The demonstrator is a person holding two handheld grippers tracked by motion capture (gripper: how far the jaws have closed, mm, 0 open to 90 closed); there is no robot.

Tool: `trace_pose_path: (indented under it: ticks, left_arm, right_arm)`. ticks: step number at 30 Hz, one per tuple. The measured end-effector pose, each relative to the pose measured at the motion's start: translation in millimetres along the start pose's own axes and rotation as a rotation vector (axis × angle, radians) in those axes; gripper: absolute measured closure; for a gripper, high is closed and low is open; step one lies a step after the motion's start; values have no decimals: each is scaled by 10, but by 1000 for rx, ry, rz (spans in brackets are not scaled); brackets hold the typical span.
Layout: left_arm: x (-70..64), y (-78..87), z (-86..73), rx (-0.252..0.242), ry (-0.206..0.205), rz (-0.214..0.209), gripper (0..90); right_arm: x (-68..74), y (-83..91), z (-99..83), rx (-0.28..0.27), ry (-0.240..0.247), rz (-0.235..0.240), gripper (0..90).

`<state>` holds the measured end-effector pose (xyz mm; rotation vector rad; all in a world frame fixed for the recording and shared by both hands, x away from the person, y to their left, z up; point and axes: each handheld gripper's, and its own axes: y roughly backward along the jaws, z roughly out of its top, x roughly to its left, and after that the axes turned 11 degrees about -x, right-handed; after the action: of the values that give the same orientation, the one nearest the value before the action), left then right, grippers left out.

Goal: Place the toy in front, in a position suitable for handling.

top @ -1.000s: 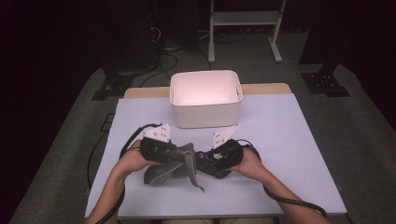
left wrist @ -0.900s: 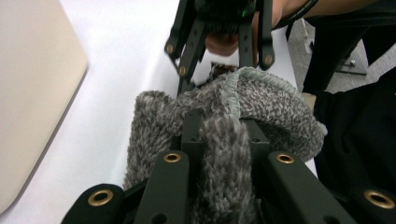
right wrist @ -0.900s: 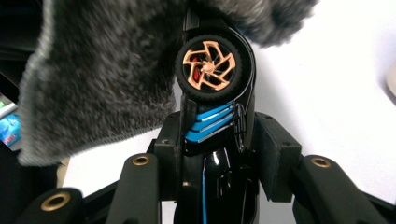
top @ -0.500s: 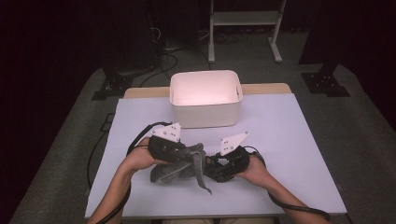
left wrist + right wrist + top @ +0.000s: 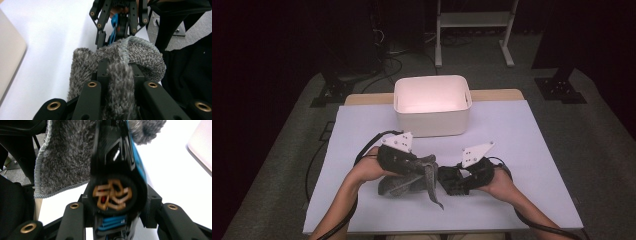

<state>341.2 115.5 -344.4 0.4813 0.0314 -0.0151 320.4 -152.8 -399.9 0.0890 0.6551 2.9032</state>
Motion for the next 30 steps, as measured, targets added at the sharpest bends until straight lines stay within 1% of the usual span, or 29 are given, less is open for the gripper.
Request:
trace_pose_path:
  ticks: [2,3,7,9,10,13,15,17,19,20,23,25,26,27,29,30]
  left_arm:
    - [7,-79,-3,3,8,-14,765]
    - [12,-105,-1,4,4,-20,765]
    - [24,-166,24,-7,4,-33,765]
    - [28,-168,32,-20,10,-42,765]
    - [27,-164,39,-15,7,-40,765]
    - [28,-133,58,-20,1,-40,766]
    - [22,-95,78,-32,-1,-39,766]
    - [10,-65,88,-30,-4,-35,765]
    - [1,-34,93,-20,-6,-30,765]
    - [-4,-16,97,-23,-7,-25,765]
    - [-13,42,139,-54,-14,-26,765]
    - [-27,54,193,-69,-29,-33,765]
    - [-39,38,217,-68,-31,-34,765]
    - [-42,16,237,-52,-37,-32,765]
    - [-34,9,249,-41,-34,-24,765]
    - [-29,4,243,-36,-32,-16,765]
  right_arm:
    - [13,42,-29,-16,-12,-6,557]
    - [15,49,-37,-20,-10,-7,557]
    - [14,59,-52,-34,-15,-12,559]
    - [2,71,-71,-53,-33,-9,561]
    - [-4,71,-83,-65,-43,-7,561]
    - [-5,57,-75,-73,-46,-10,563]
    - [-5,29,-66,-92,-60,3,563]
    - [-5,-7,-59,-111,-71,20,563]
    - [7,-50,-45,-107,-67,22,563]
    - [8,-71,-39,-109,-62,24,563]
    - [17,-117,-9,-97,-53,26,563]
    - [25,-149,16,-85,-46,29,563]
    - [30,-169,30,-78,-39,31,562]
    - [34,-187,45,-68,-30,35,562]
    - [39,-209,64,-53,-18,35,561]
    - [34,-202,66,-53,-20,32,560]
